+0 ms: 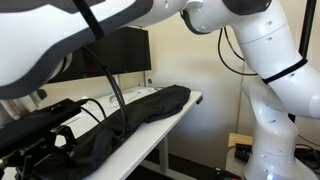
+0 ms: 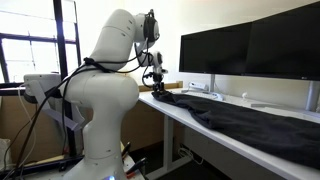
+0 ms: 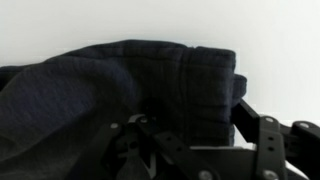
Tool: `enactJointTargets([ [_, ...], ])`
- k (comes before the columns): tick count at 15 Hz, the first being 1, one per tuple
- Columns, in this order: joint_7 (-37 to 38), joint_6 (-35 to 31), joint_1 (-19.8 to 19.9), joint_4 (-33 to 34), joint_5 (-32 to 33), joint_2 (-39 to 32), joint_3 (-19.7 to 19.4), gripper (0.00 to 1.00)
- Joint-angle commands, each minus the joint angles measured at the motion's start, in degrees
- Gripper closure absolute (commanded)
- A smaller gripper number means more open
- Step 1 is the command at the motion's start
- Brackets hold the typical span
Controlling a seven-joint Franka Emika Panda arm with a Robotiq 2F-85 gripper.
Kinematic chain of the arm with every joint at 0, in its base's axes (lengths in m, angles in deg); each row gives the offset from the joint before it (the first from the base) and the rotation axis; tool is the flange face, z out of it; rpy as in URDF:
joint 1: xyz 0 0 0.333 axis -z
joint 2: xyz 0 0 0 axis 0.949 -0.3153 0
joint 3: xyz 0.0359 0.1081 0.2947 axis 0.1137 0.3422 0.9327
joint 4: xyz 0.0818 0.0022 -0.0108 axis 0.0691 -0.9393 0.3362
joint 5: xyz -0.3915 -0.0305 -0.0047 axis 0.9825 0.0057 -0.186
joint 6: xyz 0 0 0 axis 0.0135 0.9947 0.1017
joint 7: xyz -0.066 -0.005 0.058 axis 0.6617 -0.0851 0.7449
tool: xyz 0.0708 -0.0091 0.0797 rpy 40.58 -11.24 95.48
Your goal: Fold the trousers on the table.
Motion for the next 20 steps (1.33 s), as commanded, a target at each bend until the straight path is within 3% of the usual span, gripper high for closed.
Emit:
enactJointTargets([
  [1, 0.3, 2.2, 0.6, -1.1, -1.8, 0.5, 0.4, 0.53],
  [6, -0.1, 1.9, 0.6, -0.9, -2.5, 0.2, 0.4, 0.85],
  [10, 0.9, 1.2, 0.4, -1.5, -1.6, 2.2, 0.1, 0.9],
  [20, 5.1, 0.6, 0.4, -3.4, 0.2, 7.6, -0.2, 0.88],
])
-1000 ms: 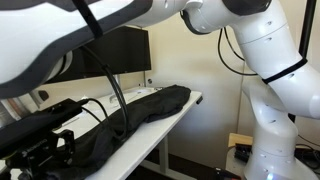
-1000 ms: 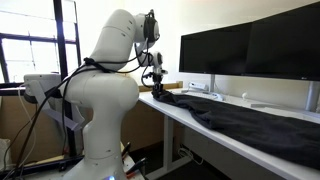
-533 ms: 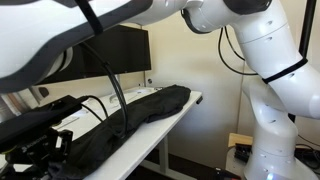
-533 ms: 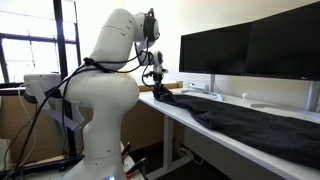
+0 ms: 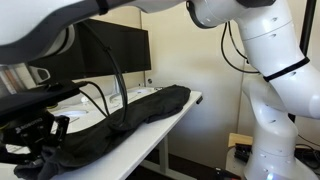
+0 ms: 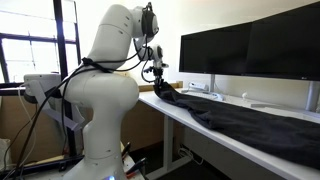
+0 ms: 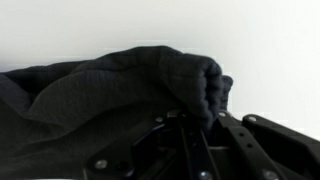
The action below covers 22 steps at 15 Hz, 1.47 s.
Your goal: Fold the trousers on the table.
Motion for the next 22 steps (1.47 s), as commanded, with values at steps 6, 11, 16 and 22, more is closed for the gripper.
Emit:
enactJointTargets([
  [6, 7.0, 0.0, 1.6, -7.7, 1.4, 9.7, 0.2, 0.88],
  [11, 6.1, 1.4, 5.0, -13.6, 1.7, 18.4, 1.1, 0.88],
  [16, 3.9, 2.2, 11.5, -22.2, 0.8, 29.9, 2.7, 0.88],
  [22, 2.0, 3.0, 17.6, -24.4, -0.1, 34.6, 4.7, 0.87],
])
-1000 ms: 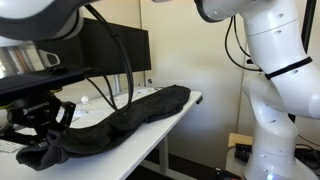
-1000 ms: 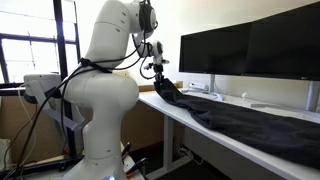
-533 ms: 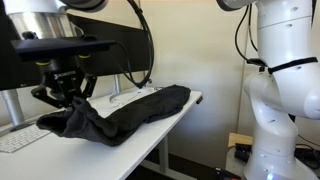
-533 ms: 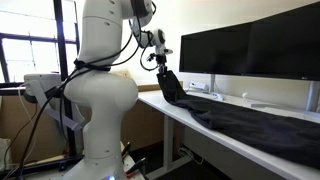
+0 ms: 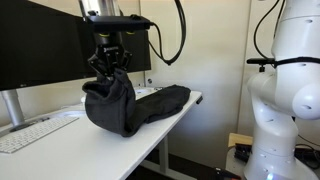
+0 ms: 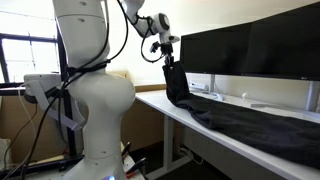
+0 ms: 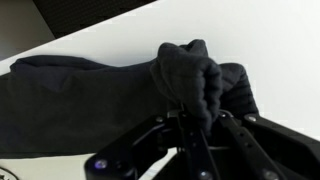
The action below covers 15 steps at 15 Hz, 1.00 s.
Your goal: Fold the trousers on the table.
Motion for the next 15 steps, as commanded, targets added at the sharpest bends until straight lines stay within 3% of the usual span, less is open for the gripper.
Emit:
enactJointTargets([
  [1, -0.9, 0.0, 3.6, -1.0, -0.6, 1.5, 2.8, 0.87],
  [5, -1.1, 0.0, 3.8, -2.5, -0.7, 2.9, 3.2, 0.87],
  [10, 2.4, -0.3, 4.8, -2.1, 0.5, -1.2, 5.6, 0.9],
  [15, 4.1, -0.8, 7.9, -0.9, 0.9, -0.4, 3.8, 0.9],
])
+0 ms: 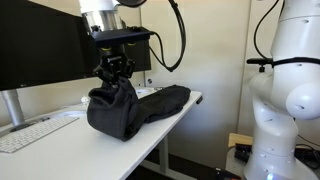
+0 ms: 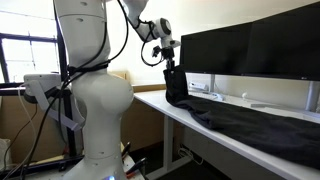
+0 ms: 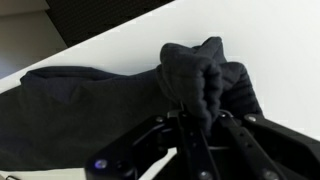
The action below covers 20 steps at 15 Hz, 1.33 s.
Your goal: Fold the trousers on the table.
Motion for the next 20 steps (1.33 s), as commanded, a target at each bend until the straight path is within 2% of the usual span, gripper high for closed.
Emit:
enactJointTargets([
  [1, 0.8, -0.3, 3.3, 1.1, 0.6, 1.5, -1.0, 0.9],
  [13, -10.4, 3.4, 12.0, 0.3, -2.5, 9.3, -10.3, 0.91],
  [20, -14.2, 3.6, 18.8, 1.3, -2.3, 9.7, -16.2, 0.91],
])
